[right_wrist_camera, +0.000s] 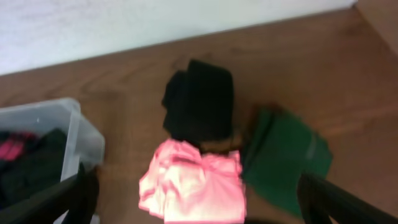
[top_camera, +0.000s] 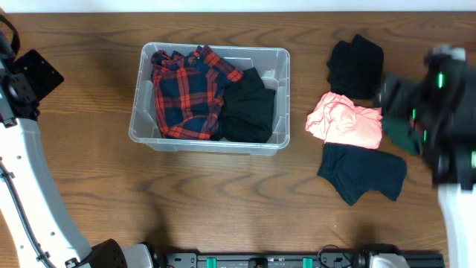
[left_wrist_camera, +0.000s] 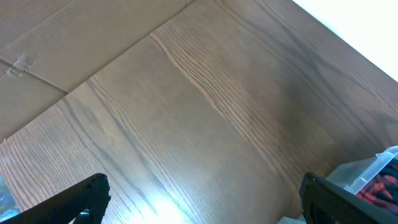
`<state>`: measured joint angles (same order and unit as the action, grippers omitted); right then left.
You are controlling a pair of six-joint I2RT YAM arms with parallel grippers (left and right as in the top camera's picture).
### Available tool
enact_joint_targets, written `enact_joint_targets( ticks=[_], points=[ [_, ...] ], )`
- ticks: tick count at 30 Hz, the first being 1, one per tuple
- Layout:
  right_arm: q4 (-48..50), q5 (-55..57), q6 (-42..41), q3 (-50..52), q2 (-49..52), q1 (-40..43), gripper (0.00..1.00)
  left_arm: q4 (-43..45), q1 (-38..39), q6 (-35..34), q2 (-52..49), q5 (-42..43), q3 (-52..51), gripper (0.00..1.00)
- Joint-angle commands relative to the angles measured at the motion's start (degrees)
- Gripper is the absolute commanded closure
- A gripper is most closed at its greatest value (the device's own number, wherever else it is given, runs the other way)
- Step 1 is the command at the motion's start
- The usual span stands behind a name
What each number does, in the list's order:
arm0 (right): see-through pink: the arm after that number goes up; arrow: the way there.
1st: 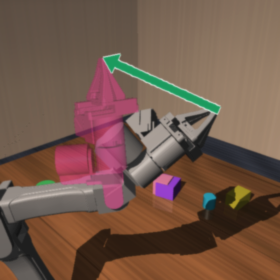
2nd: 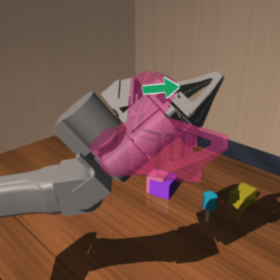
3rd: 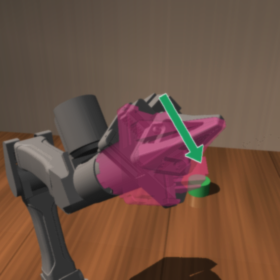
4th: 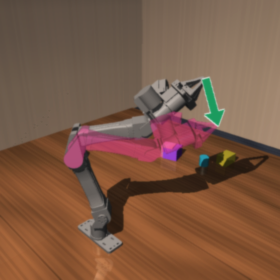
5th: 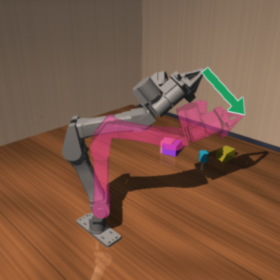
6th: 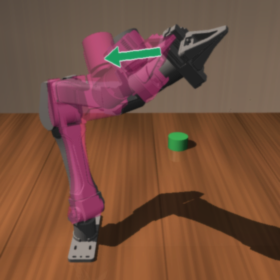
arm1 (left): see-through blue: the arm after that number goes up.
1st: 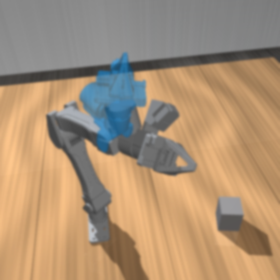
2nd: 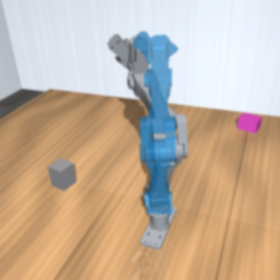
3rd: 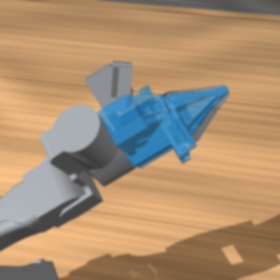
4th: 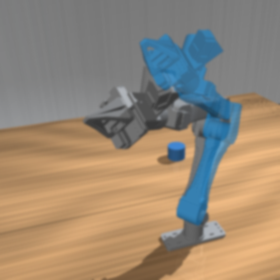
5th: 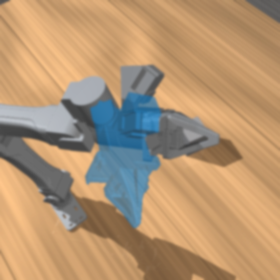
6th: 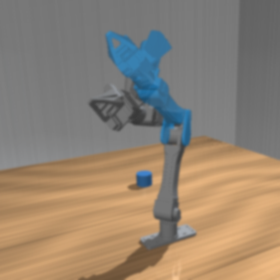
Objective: Pack container
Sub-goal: 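Reach the right gripper to the dark green cloth and grasp it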
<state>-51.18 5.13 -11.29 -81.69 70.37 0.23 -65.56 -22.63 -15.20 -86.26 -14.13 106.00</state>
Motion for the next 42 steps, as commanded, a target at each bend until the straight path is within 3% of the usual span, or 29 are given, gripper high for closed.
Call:
enact_joint_targets(
  ticks=[1,5,7,12,19,28,35,42],
  points=[
    [-2.8,-3.1,4.5,-6.0,7.8,1.1,0.01,0.0,-0.2,-0.1,-0.2,-0.9,-0.2,0.02],
    [-2.1,-3.7,-2.4,-7.6,14.2,7.7,0.01,0.0,-0.2,-0.1,-0.2,-0.9,-0.2,0.02],
    [-2.3,-9.2,-4.1,-7.6,16.7,13.4,0.01,0.0,-0.2,-0.1,-0.2,-0.9,-0.2,0.02],
    [-3.6,-24.8,-0.6,-7.6,23.4,29.7,0.01,0.0,-0.2,-0.1,-0.2,-0.9,-0.2,0.02],
    [-4.4,-27.3,5.3,-7.5,34.7,43.7,0.01,0.0,-0.2,-0.1,-0.2,-0.9,-0.2,0.02],
    [-4.1,-35.4,11.4,-7.5,49.7,44.7,0.01,0.0,-0.2,-0.1,-0.2,-0.9,-0.2,0.02],
    [-2.0,-39.7,14.4,-7.4,55.1,41.5,0.02,0.0,-0.2,-0.1,-0.2,-0.9,-0.2,0.02],
    [0.0,-34.1,12.9,-7.3,56.0,37.8,0.22,0.0,-0.2,-0.1,-0.2,-0.9,-0.2,0.02]
  ],
)
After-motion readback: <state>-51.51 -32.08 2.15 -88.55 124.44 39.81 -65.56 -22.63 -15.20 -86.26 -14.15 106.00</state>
